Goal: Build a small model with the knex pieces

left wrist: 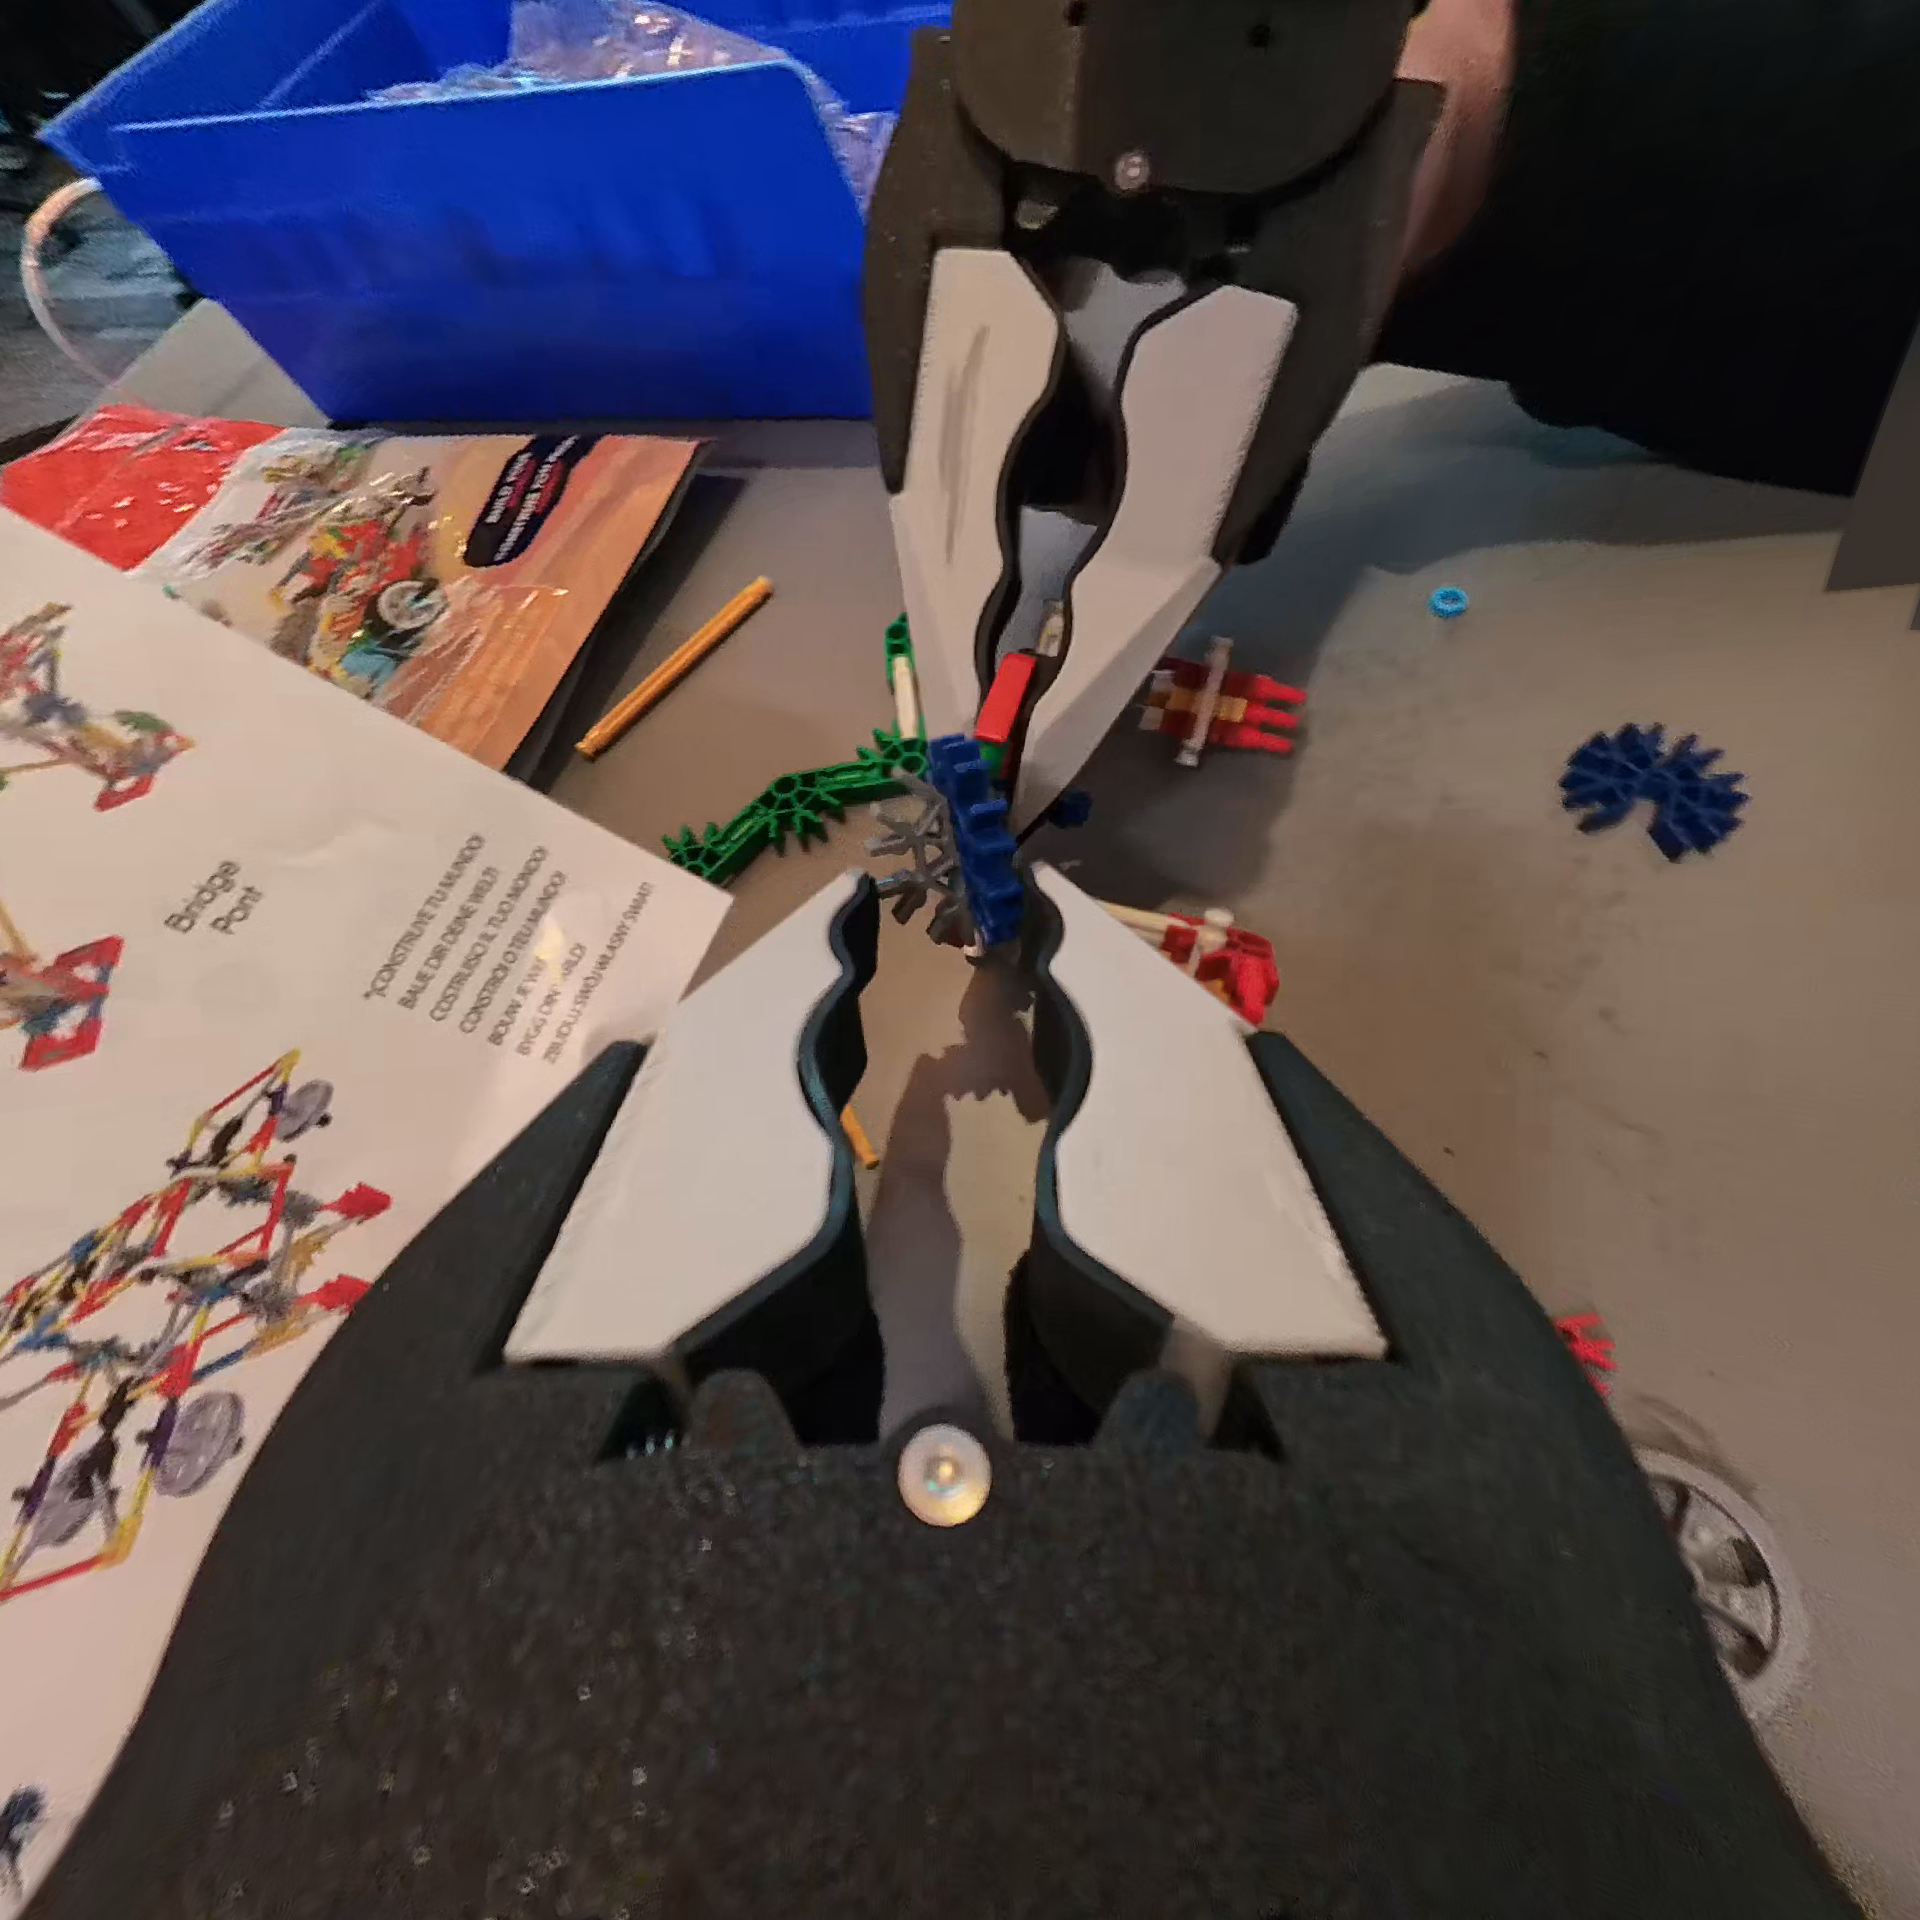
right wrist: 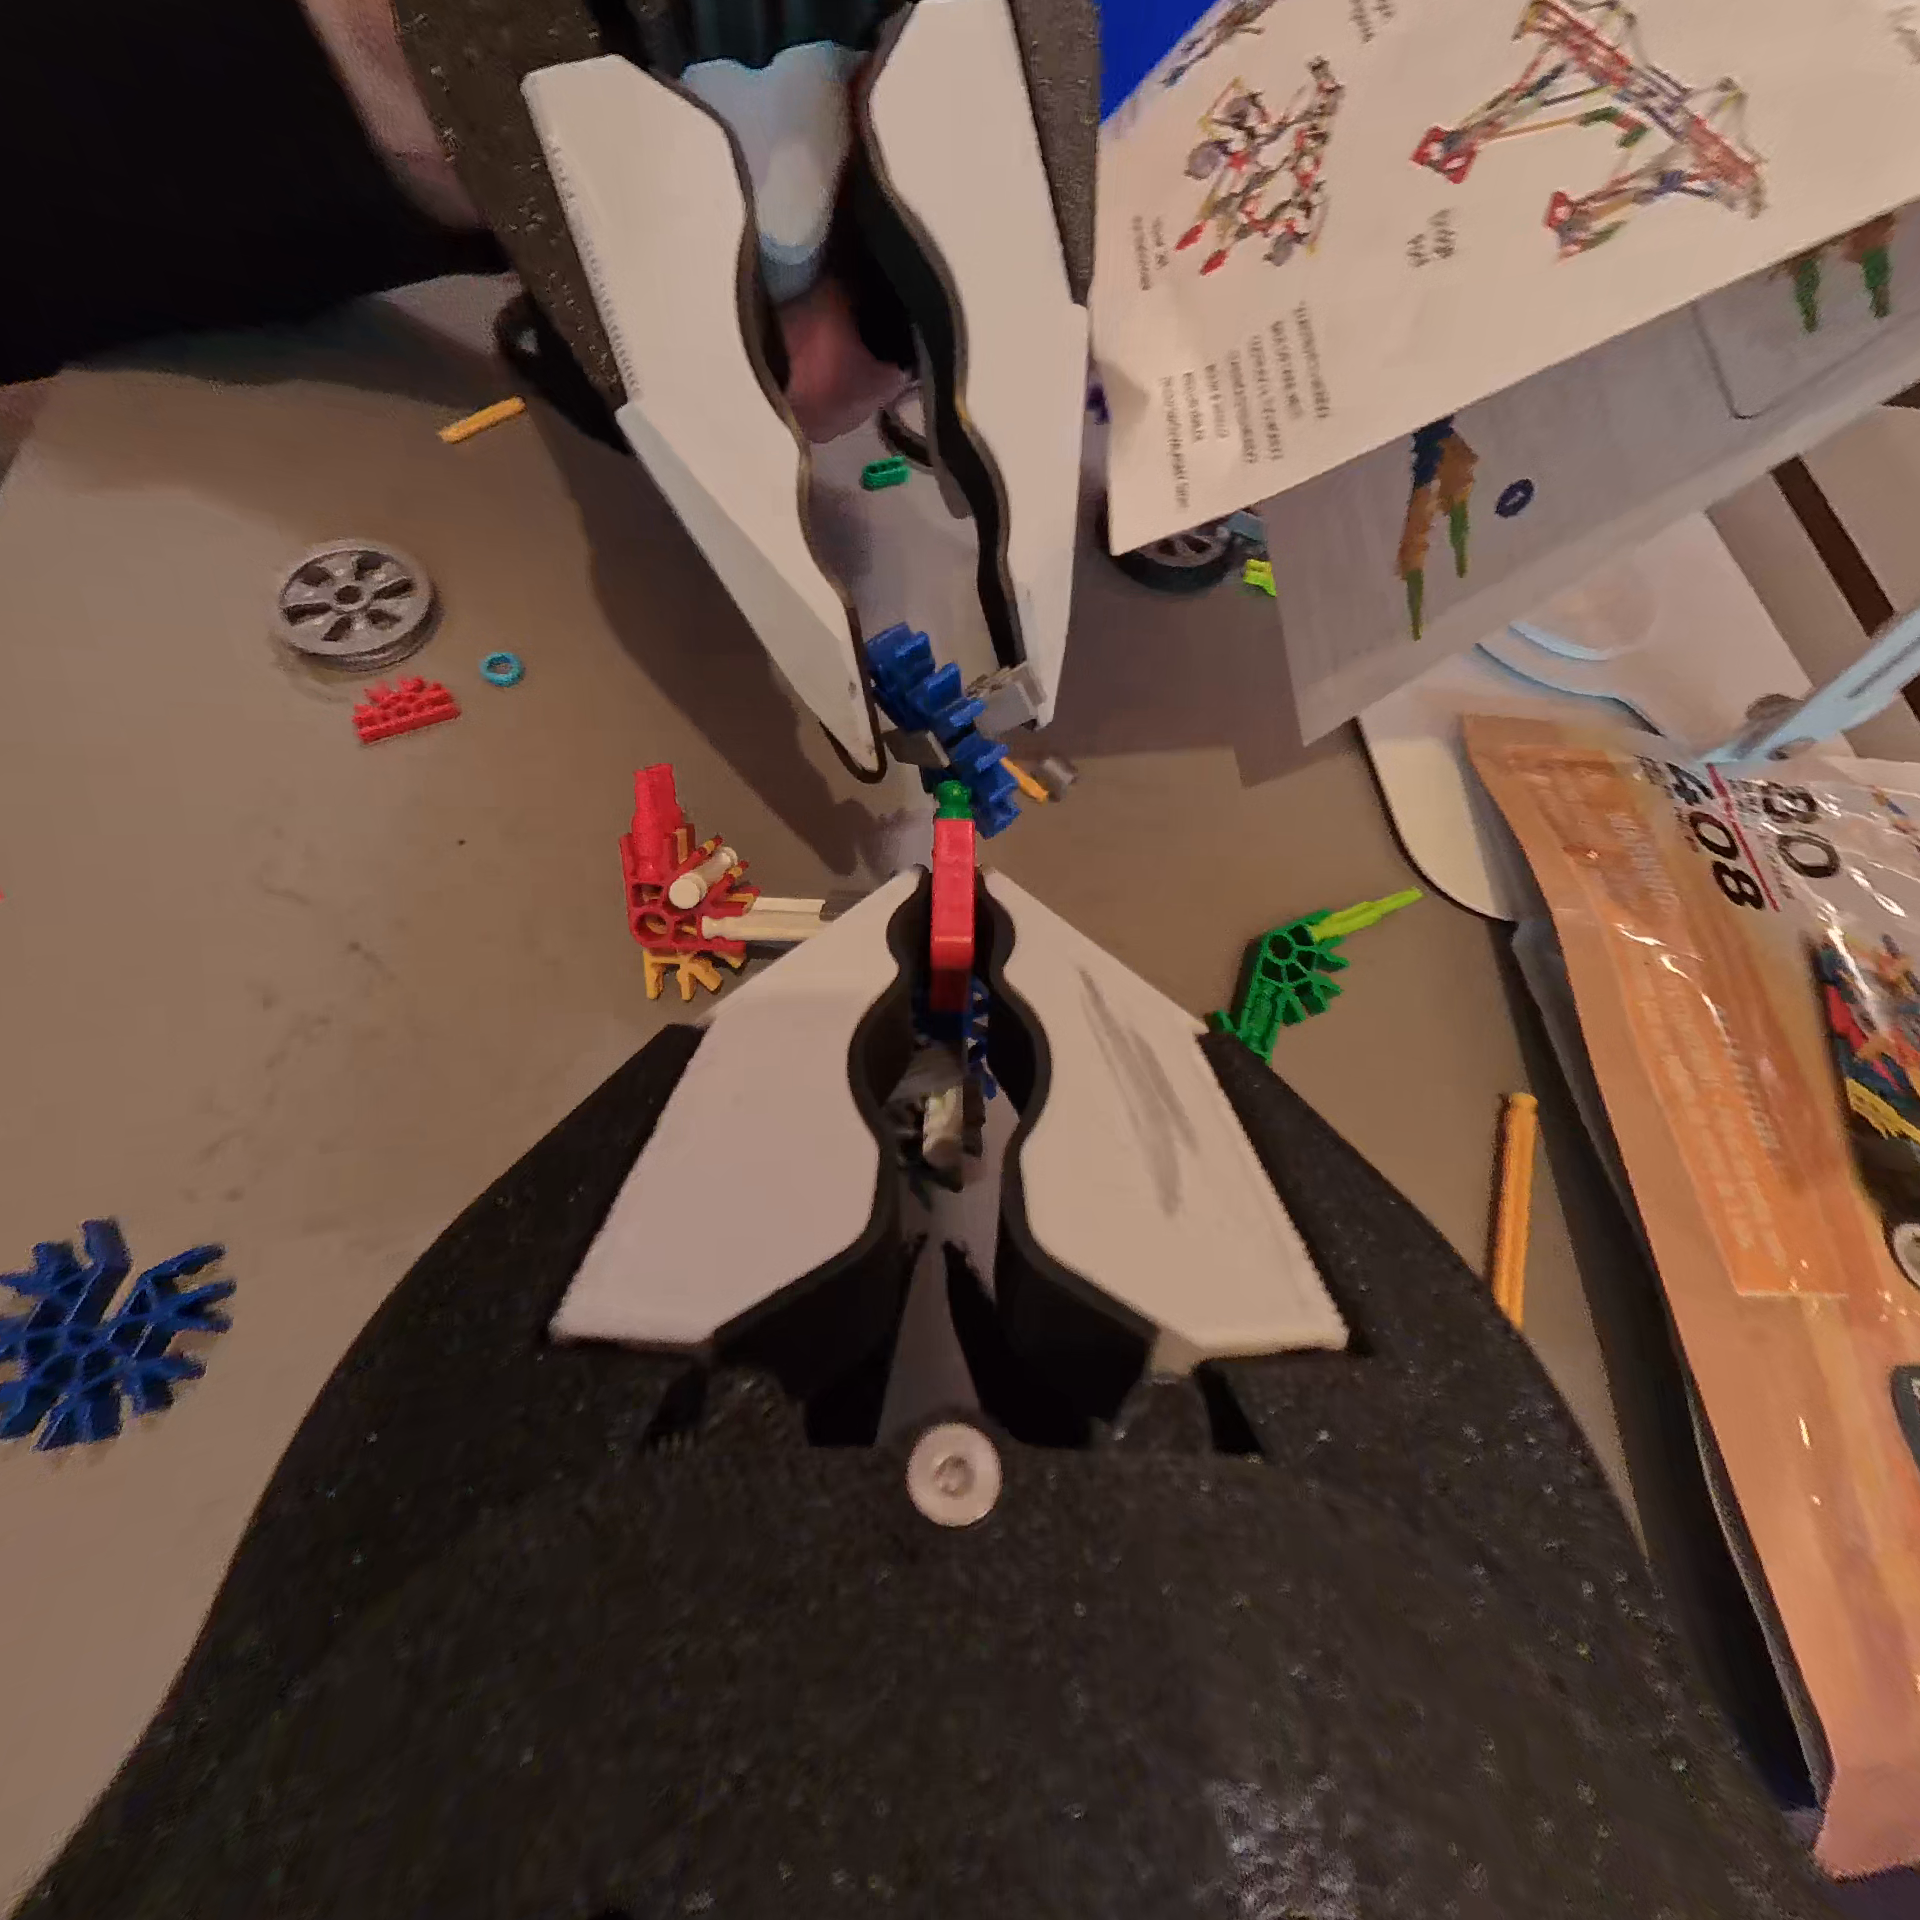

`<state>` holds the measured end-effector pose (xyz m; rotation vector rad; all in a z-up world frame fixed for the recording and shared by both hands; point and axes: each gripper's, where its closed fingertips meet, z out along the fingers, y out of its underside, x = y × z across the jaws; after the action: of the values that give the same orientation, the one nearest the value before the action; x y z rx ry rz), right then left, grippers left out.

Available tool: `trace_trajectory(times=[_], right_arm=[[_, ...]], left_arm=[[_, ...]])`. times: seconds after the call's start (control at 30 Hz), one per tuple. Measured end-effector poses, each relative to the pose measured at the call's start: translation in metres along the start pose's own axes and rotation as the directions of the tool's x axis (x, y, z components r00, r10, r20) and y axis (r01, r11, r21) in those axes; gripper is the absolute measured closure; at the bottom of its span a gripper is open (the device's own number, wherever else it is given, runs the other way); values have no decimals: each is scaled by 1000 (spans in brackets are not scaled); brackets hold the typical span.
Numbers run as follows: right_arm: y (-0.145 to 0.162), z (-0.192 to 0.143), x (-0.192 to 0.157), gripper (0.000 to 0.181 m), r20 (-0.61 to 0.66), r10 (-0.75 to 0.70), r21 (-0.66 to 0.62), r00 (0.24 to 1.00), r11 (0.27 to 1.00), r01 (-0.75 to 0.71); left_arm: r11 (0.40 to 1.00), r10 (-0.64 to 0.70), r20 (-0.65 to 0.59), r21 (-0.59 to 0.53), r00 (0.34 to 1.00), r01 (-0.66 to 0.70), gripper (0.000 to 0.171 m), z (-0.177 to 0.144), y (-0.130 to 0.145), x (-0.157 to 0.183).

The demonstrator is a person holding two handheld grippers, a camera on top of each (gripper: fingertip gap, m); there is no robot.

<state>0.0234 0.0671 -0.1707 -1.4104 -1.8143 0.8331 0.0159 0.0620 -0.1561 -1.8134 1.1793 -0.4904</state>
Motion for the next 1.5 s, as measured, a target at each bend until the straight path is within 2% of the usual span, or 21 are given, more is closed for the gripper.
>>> trace_trajectory(times=[0.27,0.37,0.5,0.63,0.7,0.83,0.93,1.0,1.07,1.17,1.4,1.5], right_arm=[[-2,-4,-33,176,179,-34,22,983,999,30],[-3,-3,-36,174,191,-34,19,981,999,31],[-2,-4,-35,155,171,-40,4,984,999,40],[-8,-4,-38,157,153,-76,16,985,997,75],[-8,-6,-45,172,179,-99,16,979,995,98],[-9,-5,-46,175,185,-106,17,977,994,105],[-9,-4,-43,175,181,-83,24,980,997,80],[-8,-5,-42,175,194,-59,33,979,998,53],[-7,-5,-36,175,174,-41,30,984,999,36],[-7,-4,-33,174,151,-34,21,988,999,32],[-6,-4,-27,174,117,-29,10,993,1000,28],[-6,-4,-28,174,122,-28,11,992,1000,27]], left_arm=[[996,86,-202,-16,976,-91,146,-8,1,31],[995,94,-231,-22,968,-102,145,-9,2,34],[992,114,-278,-21,954,-124,145,-9,2,39],[987,132,-317,-42,939,-152,145,-10,3,41],[985,144,-327,-44,934,-167,145,-9,3,41],[985,153,-342,-25,927,-172,145,-10,3,42],[977,201,-261,-18,944,-213,143,-5,2,34],[973,228,-168,-10,959,-232,129,-2,-3,27],[968,253,-86,15,964,-252,133,-2,-9,22],[963,268,-35,11,963,-268,143,1,-10,22],[967,253,9,18,967,-254,146,3,-12,19],[965,261,-10,27,965,-260,140,0,-13,24]])
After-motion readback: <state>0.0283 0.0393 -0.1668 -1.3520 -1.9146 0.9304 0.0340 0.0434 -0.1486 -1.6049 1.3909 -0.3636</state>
